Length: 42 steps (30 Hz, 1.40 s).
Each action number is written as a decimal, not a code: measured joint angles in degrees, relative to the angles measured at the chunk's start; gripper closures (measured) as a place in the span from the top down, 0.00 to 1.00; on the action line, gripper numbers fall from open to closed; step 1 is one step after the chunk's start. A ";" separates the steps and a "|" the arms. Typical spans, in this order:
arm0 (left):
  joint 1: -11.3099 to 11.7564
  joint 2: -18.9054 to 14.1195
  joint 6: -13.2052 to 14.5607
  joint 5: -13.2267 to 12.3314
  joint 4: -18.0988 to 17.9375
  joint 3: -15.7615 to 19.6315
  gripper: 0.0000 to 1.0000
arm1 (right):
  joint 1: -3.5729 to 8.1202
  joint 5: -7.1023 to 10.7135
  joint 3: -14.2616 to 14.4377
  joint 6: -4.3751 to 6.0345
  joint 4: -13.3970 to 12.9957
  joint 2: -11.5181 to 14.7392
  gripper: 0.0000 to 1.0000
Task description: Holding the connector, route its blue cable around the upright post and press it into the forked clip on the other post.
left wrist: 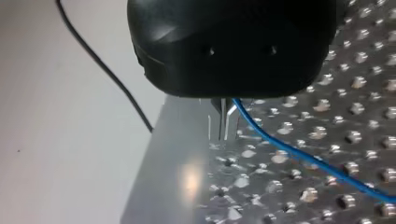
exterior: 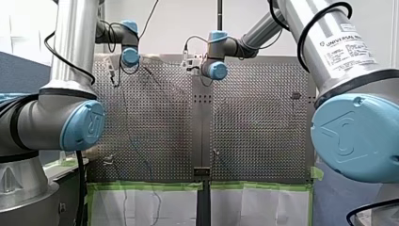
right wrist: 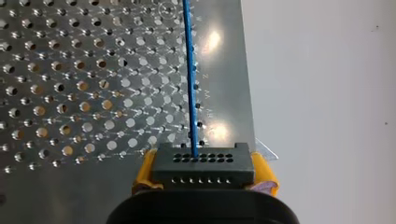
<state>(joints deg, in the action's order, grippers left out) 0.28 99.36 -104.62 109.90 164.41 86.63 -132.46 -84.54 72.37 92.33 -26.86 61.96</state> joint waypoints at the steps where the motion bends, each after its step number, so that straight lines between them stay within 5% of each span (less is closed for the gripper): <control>1: -0.04 0.00 -0.04 -0.07 -0.34 0.50 0.07 | -0.06 -0.02 0.01 -0.01 0.02 -0.09 0.00; 20: -0.69 3.09 -1.85 -2.38 -6.43 6.57 0.09 | -0.61 -0.37 0.26 -0.10 1.34 -2.20 0.00; 26: -0.62 3.32 -2.89 -2.59 -8.01 7.31 0.23 | -0.55 -0.43 0.71 -0.11 1.98 -2.57 0.00; 33: -1.04 5.15 -3.41 -3.74 -8.51 7.80 0.50 | -0.16 -0.53 3.01 -0.11 0.94 -2.75 0.00; 42: -1.98 6.22 -4.88 -4.85 -8.77 7.89 0.53 | -0.05 -0.55 5.76 -0.11 -0.85 -2.99 0.00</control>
<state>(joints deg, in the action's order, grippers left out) -1.71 105.58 -109.50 105.05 155.65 94.51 -132.51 -85.09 78.13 92.21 -27.71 58.96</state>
